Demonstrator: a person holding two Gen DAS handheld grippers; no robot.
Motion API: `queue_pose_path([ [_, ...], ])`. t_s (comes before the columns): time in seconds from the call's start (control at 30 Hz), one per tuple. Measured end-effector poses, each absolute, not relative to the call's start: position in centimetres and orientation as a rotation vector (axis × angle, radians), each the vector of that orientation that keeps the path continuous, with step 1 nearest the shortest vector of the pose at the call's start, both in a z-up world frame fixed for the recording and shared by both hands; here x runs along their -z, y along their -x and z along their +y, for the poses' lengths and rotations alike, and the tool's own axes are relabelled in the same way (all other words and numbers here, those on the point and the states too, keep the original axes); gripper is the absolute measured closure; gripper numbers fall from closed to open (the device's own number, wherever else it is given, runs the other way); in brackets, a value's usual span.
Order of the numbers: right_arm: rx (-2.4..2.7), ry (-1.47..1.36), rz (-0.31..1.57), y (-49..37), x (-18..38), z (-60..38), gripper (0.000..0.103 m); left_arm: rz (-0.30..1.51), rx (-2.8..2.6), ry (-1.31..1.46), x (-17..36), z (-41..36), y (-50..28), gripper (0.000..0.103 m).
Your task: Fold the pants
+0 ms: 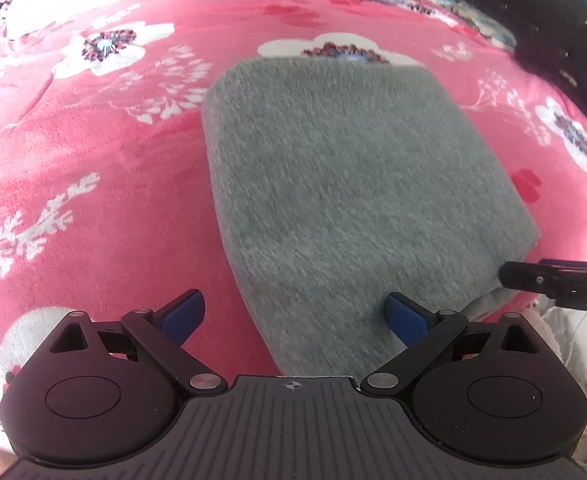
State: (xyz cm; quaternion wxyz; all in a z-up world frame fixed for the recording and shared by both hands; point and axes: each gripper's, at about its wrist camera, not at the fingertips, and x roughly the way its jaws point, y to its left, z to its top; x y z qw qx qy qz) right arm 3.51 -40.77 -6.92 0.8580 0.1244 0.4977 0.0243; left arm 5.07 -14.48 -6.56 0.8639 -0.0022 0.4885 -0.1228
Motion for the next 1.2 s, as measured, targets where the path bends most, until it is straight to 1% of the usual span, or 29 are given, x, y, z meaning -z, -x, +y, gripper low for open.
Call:
queue_pose_path([
  [0.17,-0.052,-0.435,0.928,-4.2,5.1,-44.3,0.000,0.972,0.247,0.084,5.8,-12.7,-5.4,0.000],
  [0.3,-0.132,-0.621,0.874,-6.5,5.8,-47.2,0.000,1.017,0.278,0.285,6.5,-9.8,-7.0,0.000],
  [0.47,-0.231,-0.846,0.954,-10.3,10.8,-50.3,0.000,1.119,0.301,0.535,9.2,-7.0,-9.0,0.000],
  [0.57,-0.308,-0.938,1.041,-12.2,14.3,-51.1,0.000,1.123,0.321,0.579,9.9,-6.6,-9.9,0.000],
  [0.7,-0.487,-1.030,1.054,-14.5,16.2,-51.4,0.000,1.121,0.390,0.564,10.1,-7.2,-11.6,0.000],
  [0.93,-0.730,-1.037,1.096,-18.7,18.4,-49.2,0.000,1.140,0.421,0.570,11.4,-8.4,-14.1,0.000],
  [1.07,-0.760,-1.034,1.114,-20.3,19.3,-47.2,0.000,1.157,0.413,0.580,11.6,-9.1,-14.8,0.000],
  [1.2,-0.694,-0.943,1.112,-19.3,16.7,-46.1,0.000,1.147,0.407,0.586,10.5,-9.1,-14.4,0.000],
])
